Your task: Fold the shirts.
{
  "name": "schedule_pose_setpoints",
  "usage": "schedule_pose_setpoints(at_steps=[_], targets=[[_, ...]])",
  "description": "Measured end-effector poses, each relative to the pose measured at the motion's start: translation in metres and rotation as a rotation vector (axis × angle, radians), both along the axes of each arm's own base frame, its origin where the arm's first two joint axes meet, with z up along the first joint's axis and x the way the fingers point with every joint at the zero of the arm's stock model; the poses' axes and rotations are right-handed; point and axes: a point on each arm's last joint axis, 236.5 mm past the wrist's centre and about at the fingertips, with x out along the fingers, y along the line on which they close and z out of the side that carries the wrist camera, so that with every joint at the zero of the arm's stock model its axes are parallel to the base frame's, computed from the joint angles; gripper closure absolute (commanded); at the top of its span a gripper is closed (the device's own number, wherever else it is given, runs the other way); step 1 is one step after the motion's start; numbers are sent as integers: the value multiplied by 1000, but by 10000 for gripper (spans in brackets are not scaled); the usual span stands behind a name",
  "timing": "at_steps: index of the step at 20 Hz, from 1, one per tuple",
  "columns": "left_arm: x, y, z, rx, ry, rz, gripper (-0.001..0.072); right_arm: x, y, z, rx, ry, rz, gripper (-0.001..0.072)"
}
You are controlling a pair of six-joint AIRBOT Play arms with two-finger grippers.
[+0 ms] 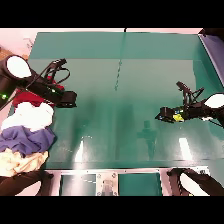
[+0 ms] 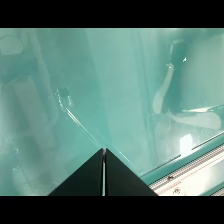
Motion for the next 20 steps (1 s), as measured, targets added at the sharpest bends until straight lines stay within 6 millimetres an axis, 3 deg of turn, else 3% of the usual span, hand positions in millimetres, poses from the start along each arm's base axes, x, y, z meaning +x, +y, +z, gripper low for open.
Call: schedule_pose_setpoints(at_steps=[4, 9, 12, 13, 14, 15, 17, 19, 20], targets=[[1, 0, 0, -1, -4, 2, 682, 1, 0, 0, 0, -2, -1, 697], [28, -1, 5, -12, -109, 49, 682, 5, -1, 0, -4, -19, -11, 696], [51, 24, 1, 101, -215, 60, 680, 16, -5, 2, -14, -61, -37, 666], [59, 37, -1, 158, -253, 61, 524, 21, -7, 3, -19, -80, -48, 555], [69, 53, -2, 229, -296, 60, -12, 26, -8, 3, -24, -100, -59, 459], [77, 67, -5, 291, -327, 62, 8, 32, -10, 4, -30, -120, -71, 412], [96, 100, -12, 421, -377, 68, 8, 40, -14, 6, -39, -154, -91, 397], [112, 131, -28, 518, -380, 81, 8, 47, -17, 8, -46, -180, -108, 298], [118, 144, -39, 549, -366, 88, 8, 50, -18, 9, -48, -190, -114, 287]])
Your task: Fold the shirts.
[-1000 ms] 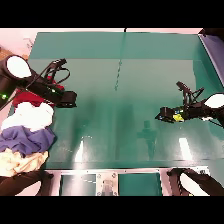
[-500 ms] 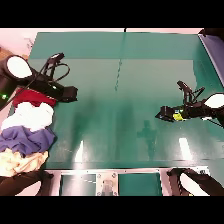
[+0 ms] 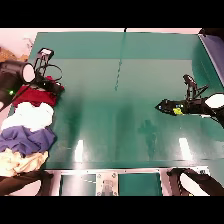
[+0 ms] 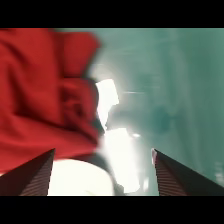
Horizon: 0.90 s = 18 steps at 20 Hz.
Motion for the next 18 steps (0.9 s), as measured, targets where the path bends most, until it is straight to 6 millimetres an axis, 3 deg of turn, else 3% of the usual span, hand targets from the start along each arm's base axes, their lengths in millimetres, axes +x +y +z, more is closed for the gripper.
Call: schedule_pose_setpoints(at_steps=[4, 8, 9, 10, 11, 13, 15, 16, 18], targets=[[15, 51, -61, 68, 93, 77, 8, 5, -2, 2, -6, -22, -13, 287], [12, 91, -111, 86, 185, 147, 35, 7, -4, 2, -8, -30, -18, 289], [13, 96, -119, 82, 190, 157, 248, 8, -3, 2, -8, -30, -18, 297], [16, 99, -122, 80, 184, 161, 575, 8, -4, 2, -9, -32, -19, 342], [19, 101, -126, 79, 177, 161, 681, 8, -4, 2, -9, -32, -19, 432], [22, 104, -128, 73, 176, 170, 682, 8, -4, 2, -9, -32, -19, 589], [27, 104, -122, 61, 178, 182, 683, 7, -3, 2, -8, -27, -16, 609], [29, 102, -115, 45, 186, 191, 683, 7, -3, 2, -8, -26, -16, 695], [47, 90, -85, 14, 155, 171, 683, 6, -3, 2, -7, -23, -14, 696]])
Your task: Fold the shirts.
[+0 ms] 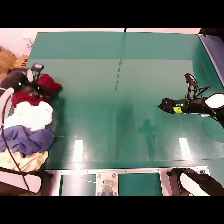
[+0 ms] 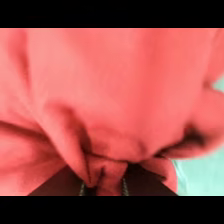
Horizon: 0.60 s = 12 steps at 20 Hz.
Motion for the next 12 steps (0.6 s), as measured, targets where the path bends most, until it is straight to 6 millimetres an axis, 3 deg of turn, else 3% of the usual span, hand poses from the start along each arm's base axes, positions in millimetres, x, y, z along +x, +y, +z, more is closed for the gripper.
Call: schedule_pose_setpoints(at_steps=[3, 5, 7, 9, 12], targets=[[23, -48, 61, -43, -47, -94, 683, 3, -3, 4, -1, -9, -6, 696], [30, -99, 101, -77, -83, -187, 683, 8, -9, 10, -2, -24, -23, 696], [27, -162, 130, -133, -116, -293, 683, 14, -18, 17, -6, -43, -50, 696], [13, -229, 144, -204, -126, -405, 682, 19, -29, 24, -8, -60, -80, 696], [-21, -327, 141, -315, -107, -566, 680, 22, -43, 28, -11, -68, -116, 695]])
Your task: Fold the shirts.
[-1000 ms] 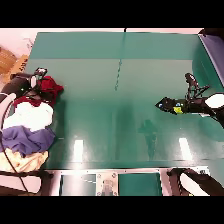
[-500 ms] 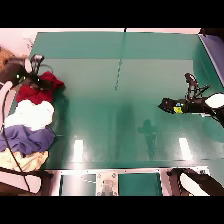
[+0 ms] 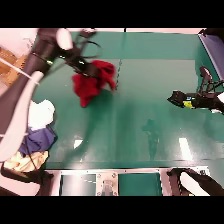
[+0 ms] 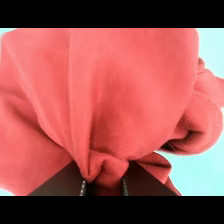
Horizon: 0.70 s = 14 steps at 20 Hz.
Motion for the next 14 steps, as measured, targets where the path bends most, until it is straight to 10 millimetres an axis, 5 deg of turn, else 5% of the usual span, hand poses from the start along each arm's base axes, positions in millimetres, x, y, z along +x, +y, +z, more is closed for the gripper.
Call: schedule_pose_setpoints(at_steps=[1, 2, 3, 5, 8, 14], targets=[[-13, -28, -7, -25, 14, -48, 556, 0, -3, 1, 0, -1, -8, 635], [-25, -53, -15, -44, 29, -92, 155, 0, -5, 1, 1, 0, -14, 490], [-36, -72, -24, -56, 42, -126, 41, 0, -6, 1, 1, 1, -16, 413], [-54, -97, -39, -66, 73, -172, 40, -1, -7, 1, 3, 7, -17, 339], [-55, -90, -44, -29, 94, -176, 40, -8, -5, -2, 13, 35, -4, 277], [-20, 15, -56, 50, 218, 32, 39, -35, 8, -35, 66, 156, 15, 276]])
